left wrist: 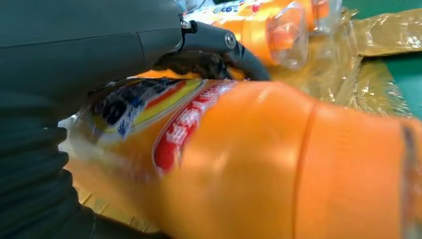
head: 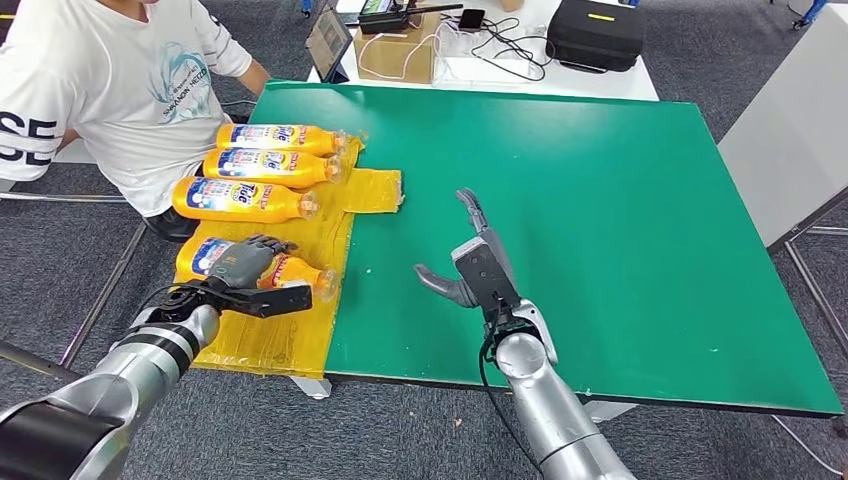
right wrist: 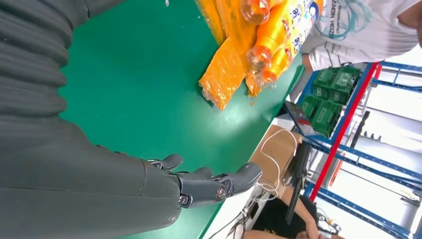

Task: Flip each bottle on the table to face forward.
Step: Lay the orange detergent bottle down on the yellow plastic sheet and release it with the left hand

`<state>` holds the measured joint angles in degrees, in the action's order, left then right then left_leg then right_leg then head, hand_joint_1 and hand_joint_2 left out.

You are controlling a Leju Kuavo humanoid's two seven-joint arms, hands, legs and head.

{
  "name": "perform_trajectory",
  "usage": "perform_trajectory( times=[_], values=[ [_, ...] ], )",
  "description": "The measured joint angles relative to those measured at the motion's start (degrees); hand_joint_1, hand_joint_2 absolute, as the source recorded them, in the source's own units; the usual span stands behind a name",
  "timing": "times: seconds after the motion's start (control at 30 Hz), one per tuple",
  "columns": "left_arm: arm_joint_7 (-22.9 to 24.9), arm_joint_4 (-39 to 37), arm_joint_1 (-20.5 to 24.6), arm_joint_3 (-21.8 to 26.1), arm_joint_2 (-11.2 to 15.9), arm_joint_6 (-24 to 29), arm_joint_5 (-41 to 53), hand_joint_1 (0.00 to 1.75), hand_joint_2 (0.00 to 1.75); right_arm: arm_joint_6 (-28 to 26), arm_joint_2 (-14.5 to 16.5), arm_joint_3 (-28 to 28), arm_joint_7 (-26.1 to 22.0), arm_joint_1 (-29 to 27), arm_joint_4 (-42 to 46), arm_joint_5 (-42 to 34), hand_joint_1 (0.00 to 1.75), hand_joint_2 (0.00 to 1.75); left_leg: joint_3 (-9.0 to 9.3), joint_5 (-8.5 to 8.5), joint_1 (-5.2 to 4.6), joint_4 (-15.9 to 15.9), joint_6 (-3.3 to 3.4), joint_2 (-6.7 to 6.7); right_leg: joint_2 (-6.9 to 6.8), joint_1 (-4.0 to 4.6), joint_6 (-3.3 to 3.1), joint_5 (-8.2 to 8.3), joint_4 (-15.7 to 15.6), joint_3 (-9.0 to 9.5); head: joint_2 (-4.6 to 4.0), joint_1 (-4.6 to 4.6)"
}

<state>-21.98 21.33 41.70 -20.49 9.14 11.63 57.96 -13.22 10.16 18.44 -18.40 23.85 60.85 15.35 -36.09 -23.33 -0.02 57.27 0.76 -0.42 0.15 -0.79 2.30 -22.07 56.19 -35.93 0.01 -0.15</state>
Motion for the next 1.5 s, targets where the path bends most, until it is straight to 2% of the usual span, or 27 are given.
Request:
perform_trajectory(
  times=[0.27,0.4,0.57,0.9,1.03,1.13,1.5],
  values=[
    [-0.37,-0.86,0.76,0.55,-0.16,-2.17,-1.52,0.00,1.75,0.55,-0.14,0.32,0.01,0.09,-0.43,-0.86,0.00,1.75,0.09,0.01,-0.01,0.00,0.00,-0.03,-0.01,-0.01,0.00,0.00,-0.02,0.09,-0.01,0.01],
    [-0.94,-0.97,0.79,1.06,-0.23,-2.37,-1.82,0.00,0.00,0.75,-0.19,0.32,0.04,0.12,-0.55,-1.03,0.00,1.75,0.11,0.01,-0.01,0.01,0.00,-0.02,0.00,-0.01,0.00,0.00,-0.01,0.10,-0.01,0.00],
    [-4.36,-1.03,0.61,2.20,-0.25,-2.05,-4.55,0.00,0.00,0.98,-0.42,0.32,0.17,0.18,-0.81,-1.38,0.00,1.75,0.11,0.01,0.00,0.00,0.00,-0.03,0.00,0.00,0.00,0.00,0.00,0.09,-0.01,0.00],
    [-12.37,0.04,-1.09,8.54,-0.45,-0.99,-12.98,0.00,0.00,0.97,-0.91,0.32,0.20,0.16,-1.36,-1.86,0.00,1.75,0.10,0.01,-0.01,0.01,0.00,-0.02,0.00,-0.01,0.00,0.00,-0.03,0.07,-0.01,0.01],
    [-16.72,3.55,-3.21,12.18,-1.46,-0.40,-18.64,0.00,0.00,0.68,-1.39,0.28,0.25,-0.13,-1.43,-1.06,0.00,1.75,0.09,0.01,-0.01,0.02,0.00,-0.03,-0.01,-0.01,0.00,0.00,-0.02,0.05,0.00,0.01],
    [-17.67,7.17,-4.73,14.11,-2.80,0.13,-20.97,0.00,0.00,0.60,-1.78,0.20,0.39,-0.28,-1.44,-0.23,0.00,1.75,0.07,0.00,-0.02,0.02,0.00,-0.01,0.00,-0.01,0.00,0.00,-0.03,0.04,-0.01,0.01],
    [-17.65,19.04,-8.31,17.92,-7.73,-9.23,-35.71,0.00,0.00,0.00,-2.07,-0.07,1.10,-0.76,-1.31,1.12,0.00,1.75,0.06,0.00,-0.02,0.02,0.00,-0.02,0.00,-0.01,0.00,0.00,-0.04,0.03,-0.01,0.00]
  ],
)
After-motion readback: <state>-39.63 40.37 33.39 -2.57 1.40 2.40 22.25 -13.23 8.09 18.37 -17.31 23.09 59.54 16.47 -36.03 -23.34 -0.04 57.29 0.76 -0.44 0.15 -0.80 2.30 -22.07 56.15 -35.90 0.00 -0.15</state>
